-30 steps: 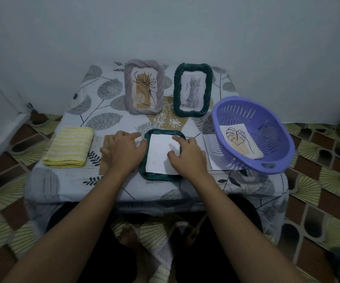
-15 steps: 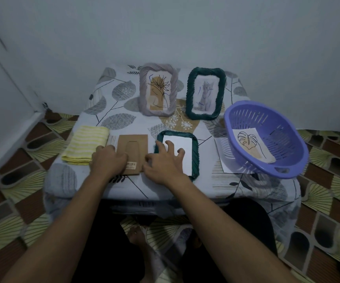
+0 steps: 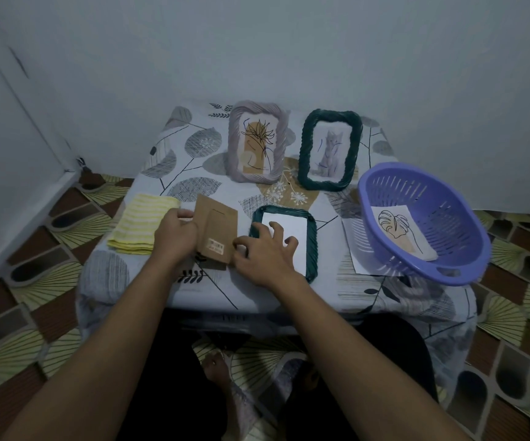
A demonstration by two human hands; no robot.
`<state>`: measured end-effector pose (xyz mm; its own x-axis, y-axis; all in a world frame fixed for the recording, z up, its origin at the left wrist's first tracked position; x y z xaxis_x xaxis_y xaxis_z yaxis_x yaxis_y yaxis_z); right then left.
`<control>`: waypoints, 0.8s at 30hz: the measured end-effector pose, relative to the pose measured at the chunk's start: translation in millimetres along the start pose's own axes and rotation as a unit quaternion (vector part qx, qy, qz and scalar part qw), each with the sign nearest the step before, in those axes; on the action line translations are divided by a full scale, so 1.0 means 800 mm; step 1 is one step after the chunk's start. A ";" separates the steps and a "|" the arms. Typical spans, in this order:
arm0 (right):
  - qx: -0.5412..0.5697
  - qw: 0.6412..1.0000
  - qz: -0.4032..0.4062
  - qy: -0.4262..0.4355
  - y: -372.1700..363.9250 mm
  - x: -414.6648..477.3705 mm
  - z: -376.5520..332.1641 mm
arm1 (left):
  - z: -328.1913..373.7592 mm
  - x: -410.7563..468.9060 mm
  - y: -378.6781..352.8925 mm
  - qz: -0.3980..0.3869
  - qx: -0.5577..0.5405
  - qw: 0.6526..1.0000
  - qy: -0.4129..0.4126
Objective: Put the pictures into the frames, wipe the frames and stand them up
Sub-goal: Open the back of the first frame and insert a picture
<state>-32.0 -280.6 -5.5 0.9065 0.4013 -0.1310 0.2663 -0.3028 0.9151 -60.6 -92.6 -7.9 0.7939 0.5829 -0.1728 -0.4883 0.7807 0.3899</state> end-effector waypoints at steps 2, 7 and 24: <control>0.035 0.999 0.019 -0.001 0.007 -0.001 0.004 | 0.005 0.002 0.000 -0.008 -0.043 0.999 -0.004; 0.316 0.938 0.133 -0.047 0.047 -0.007 0.042 | 0.019 -0.001 -0.017 -0.020 -0.207 0.978 0.012; 0.443 0.863 0.184 -0.155 0.073 -0.032 0.180 | 0.057 -0.037 -0.110 -0.043 -0.065 0.992 -0.104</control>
<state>7.2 -433.1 -3.1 0.9906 -0.0727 -0.1156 -0.0373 -0.9583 0.2833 -24.7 -189.0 4.3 0.8859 0.4638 -0.0055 -0.4467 0.8563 0.2594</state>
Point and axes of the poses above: each hand's wrist, its own x-axis towards the middle knuckle, its own y-axis out of the back of the hand, z = x × y, the point moved 10 cm from there along x, towards the middle knuckle, and after that the axes turned 1 degree about -y, right-handed, at the moved point
